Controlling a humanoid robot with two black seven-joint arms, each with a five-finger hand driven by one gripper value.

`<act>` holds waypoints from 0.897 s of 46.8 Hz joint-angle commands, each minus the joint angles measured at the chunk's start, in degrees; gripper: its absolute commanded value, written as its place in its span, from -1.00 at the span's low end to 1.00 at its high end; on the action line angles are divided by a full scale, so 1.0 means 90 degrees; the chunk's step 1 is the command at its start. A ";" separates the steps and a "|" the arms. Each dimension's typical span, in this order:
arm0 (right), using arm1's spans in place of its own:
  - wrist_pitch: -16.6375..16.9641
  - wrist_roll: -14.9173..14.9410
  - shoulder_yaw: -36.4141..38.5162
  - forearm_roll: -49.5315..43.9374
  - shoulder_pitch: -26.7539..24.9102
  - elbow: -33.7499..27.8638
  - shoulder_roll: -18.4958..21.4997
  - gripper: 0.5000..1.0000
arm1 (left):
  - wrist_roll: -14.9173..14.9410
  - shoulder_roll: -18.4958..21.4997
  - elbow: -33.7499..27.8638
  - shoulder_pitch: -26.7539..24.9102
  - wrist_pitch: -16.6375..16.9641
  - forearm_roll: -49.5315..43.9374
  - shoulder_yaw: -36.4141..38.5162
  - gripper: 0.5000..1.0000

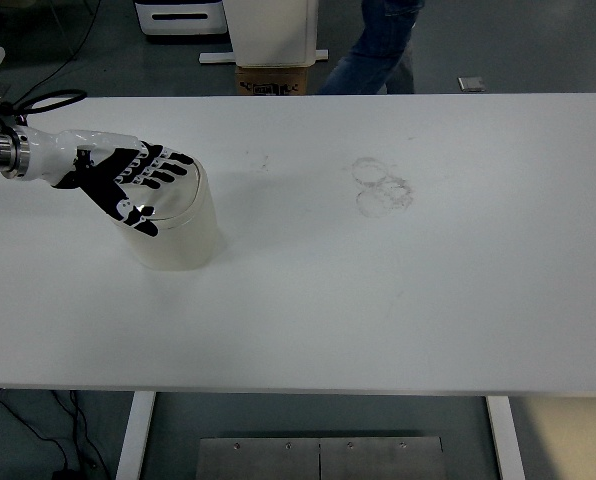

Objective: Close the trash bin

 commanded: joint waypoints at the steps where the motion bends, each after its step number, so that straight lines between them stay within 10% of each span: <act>1: 0.0000 0.0000 0.0000 0.0000 0.0000 0.0000 0.0000 0.97 | -0.0011 -0.0006 0.0041 -0.0257 0.0004 -0.0079 -0.0029 1.00; 26: 0.0000 0.0000 0.0000 0.0000 0.0000 0.0000 0.0000 0.97 | -0.0167 -0.0435 0.0968 -0.0424 0.0004 -0.1230 -0.0419 1.00; 42: 0.0000 0.0000 0.0000 0.0000 0.0000 0.0000 0.0000 0.97 | -0.1826 -0.1002 0.2004 0.0162 0.0347 -0.2217 -0.1191 1.00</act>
